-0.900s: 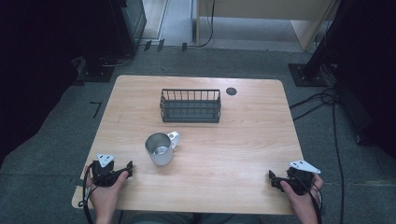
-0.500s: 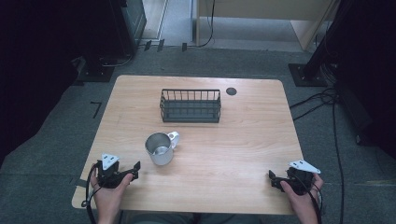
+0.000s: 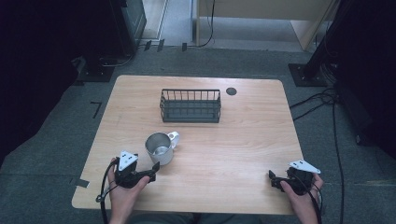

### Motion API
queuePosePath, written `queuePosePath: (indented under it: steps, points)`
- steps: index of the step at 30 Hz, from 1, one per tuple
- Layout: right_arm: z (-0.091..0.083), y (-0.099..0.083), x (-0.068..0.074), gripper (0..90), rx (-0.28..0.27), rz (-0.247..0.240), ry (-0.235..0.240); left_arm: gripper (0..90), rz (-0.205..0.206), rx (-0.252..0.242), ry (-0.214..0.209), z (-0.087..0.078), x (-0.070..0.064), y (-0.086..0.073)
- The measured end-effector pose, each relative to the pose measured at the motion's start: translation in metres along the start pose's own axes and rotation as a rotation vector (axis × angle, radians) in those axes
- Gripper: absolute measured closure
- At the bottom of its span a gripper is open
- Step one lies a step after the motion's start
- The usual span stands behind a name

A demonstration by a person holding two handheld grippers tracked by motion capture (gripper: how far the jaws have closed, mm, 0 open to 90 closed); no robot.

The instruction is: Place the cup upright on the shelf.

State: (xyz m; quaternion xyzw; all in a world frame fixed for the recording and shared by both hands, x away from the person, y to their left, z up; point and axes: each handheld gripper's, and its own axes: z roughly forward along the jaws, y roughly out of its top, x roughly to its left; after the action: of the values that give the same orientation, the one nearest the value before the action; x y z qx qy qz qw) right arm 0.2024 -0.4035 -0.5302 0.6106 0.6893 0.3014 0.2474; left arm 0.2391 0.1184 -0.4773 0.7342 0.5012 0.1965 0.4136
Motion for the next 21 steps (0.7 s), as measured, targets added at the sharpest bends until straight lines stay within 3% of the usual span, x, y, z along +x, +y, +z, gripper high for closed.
queuePosePath:
  steps: [6, 16, 21]
  points:
    - [0.0, 0.0, 0.0, 0.0, 0.0, 0.0, 0.0, 8.3, -0.002, -0.002, 0.005, 0.011, -0.007, 0.009]
    - [0.0, 0.0, 0.0, 0.0, 0.0, 0.0, 0.0, 7.2, 0.007, -0.006, 0.068, 0.029, -0.022, 0.027]
    - [0.0, 0.0, 0.0, 0.0, 0.0, 0.0, 0.0, 6.4, 0.004, -0.001, 0.079, 0.035, -0.022, 0.03]
